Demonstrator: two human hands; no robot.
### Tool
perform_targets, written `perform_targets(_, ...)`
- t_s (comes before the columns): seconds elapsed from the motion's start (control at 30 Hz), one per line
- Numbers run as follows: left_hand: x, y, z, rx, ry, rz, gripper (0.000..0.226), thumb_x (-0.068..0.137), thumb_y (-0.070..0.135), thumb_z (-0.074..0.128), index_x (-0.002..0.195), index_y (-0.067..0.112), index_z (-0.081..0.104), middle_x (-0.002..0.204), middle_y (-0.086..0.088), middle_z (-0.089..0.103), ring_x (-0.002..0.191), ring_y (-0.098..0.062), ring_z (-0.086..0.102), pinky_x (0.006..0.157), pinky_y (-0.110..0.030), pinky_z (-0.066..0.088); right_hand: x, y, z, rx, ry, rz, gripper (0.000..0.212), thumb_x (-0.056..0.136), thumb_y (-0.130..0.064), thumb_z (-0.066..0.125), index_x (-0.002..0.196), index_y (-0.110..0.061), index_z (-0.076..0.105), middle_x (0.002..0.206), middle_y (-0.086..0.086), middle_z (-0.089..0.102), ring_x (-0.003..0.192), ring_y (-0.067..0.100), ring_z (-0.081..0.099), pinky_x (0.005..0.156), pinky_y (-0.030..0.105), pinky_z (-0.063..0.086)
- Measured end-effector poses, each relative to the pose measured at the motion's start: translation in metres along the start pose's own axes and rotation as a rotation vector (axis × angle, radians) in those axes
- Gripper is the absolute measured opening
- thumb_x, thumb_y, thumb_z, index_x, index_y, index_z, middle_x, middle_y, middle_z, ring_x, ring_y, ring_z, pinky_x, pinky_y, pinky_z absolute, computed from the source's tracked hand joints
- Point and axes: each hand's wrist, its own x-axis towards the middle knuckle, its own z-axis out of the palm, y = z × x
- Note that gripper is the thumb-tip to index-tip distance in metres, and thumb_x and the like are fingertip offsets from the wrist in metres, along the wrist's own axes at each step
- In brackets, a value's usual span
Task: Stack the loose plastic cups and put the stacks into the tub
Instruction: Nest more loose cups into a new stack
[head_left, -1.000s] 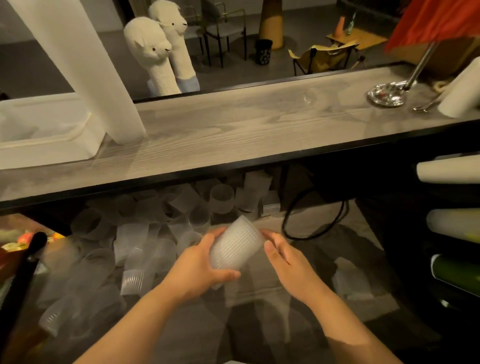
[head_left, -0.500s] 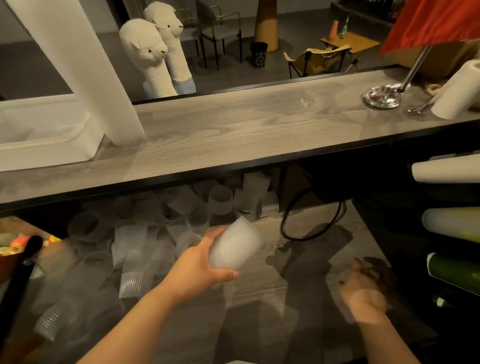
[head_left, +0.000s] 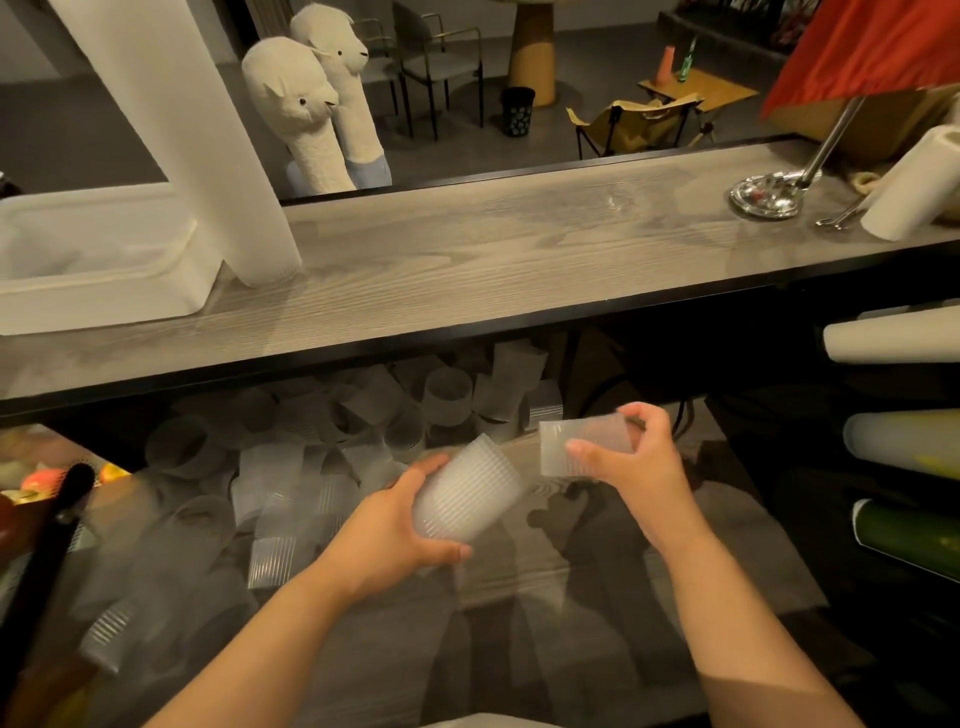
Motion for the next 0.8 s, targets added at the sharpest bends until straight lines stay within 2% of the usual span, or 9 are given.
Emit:
perform_targets(0.13, -0.008, -0.003, -0.007, 0.018, 0.006, 0.008, 0.099, 0.058, 0.057, 0.085, 0.139, 0.059, 0.028, 0.124, 0.017, 0.051, 0.103, -0.007, 0.056, 0.08, -0.028, 0.058, -0.004, -0.015, 0.014, -0.004, -0.274, -0.018, 0.056, 0.071, -0.041, 0.079, 0.118, -0.03, 0.051, 0.114, -0.002, 0.061, 0.101, 0.015, 0.063, 0.074, 0.03, 0.059)
perform_targets(0.23, -0.015, -0.006, -0.013, -0.008, 0.03, 0.025, 0.093, 0.059, 0.053, 0.086, 0.133, 0.062, 0.03, 0.121, 0.019, 0.051, 0.103, -0.007, 0.057, 0.076, -0.025, 0.058, -0.004, -0.023, 0.023, -0.026, -0.369, -0.051, 0.03, 0.087, -0.037, 0.067, 0.116, -0.035, 0.06, 0.111, -0.01, 0.066, 0.099, 0.006, 0.064, 0.072, 0.02, 0.054)
perform_targets(0.3, -0.019, -0.007, -0.016, -0.036, 0.051, 0.031, 0.09, 0.061, 0.047, 0.088, 0.128, 0.065, 0.031, 0.119, 0.022, 0.05, 0.101, -0.007, 0.057, 0.073, -0.022, 0.057, -0.004, -0.028, 0.029, -0.065, -0.409, -0.045, 0.022, 0.094, -0.038, 0.058, 0.116, -0.038, 0.064, 0.11, -0.015, 0.066, 0.099, -0.001, 0.062, 0.074, 0.017, 0.05)
perform_targets(0.4, -0.026, -0.009, -0.019, -0.035, 0.059, 0.041, 0.089, 0.059, 0.046, 0.089, 0.125, 0.068, 0.033, 0.119, 0.024, 0.05, 0.103, -0.006, 0.056, 0.073, -0.023, 0.058, -0.006, -0.034, 0.038, -0.105, -0.468, -0.018, 0.024, 0.1, -0.042, 0.047, 0.112, -0.043, 0.067, 0.113, -0.018, 0.065, 0.108, -0.001, 0.057, 0.087, 0.021, 0.047)
perform_targets(0.5, -0.034, -0.013, -0.021, -0.004, 0.066, 0.062, 0.094, 0.055, 0.049, 0.088, 0.131, 0.064, 0.035, 0.121, 0.028, 0.049, 0.107, -0.005, 0.055, 0.081, -0.032, 0.058, -0.009, -0.038, 0.046, -0.204, -0.558, -0.008, 0.027, 0.102, -0.041, 0.041, 0.11, -0.045, 0.067, 0.113, -0.02, 0.062, 0.11, 0.004, 0.055, 0.091, 0.024, 0.045)
perform_targets(0.63, -0.043, -0.014, -0.022, 0.045, 0.068, 0.09, 0.094, 0.052, 0.052, 0.088, 0.129, 0.067, 0.036, 0.124, 0.031, 0.048, 0.111, 0.002, 0.052, 0.092, -0.026, 0.051, -0.014, -0.041, 0.061, -0.32, -0.738, 0.05, 0.029, 0.101, -0.047, 0.039, 0.124, -0.051, 0.057, 0.133, -0.023, 0.048, 0.121, 0.001, 0.041, 0.093, 0.027, 0.035)
perform_targets(0.8, -0.057, -0.022, -0.023, 0.052, 0.087, 0.042, 0.099, 0.052, 0.057, 0.086, 0.137, 0.06, 0.035, 0.12, 0.03, 0.05, 0.106, -0.002, 0.056, 0.085, -0.031, 0.056, -0.03, -0.032, 0.102, -0.278, -0.805, 0.064, 0.041, 0.099, -0.059, 0.031, 0.136, -0.049, 0.045, 0.138, -0.015, 0.046, 0.129, 0.006, 0.039, 0.099, 0.03, 0.032)
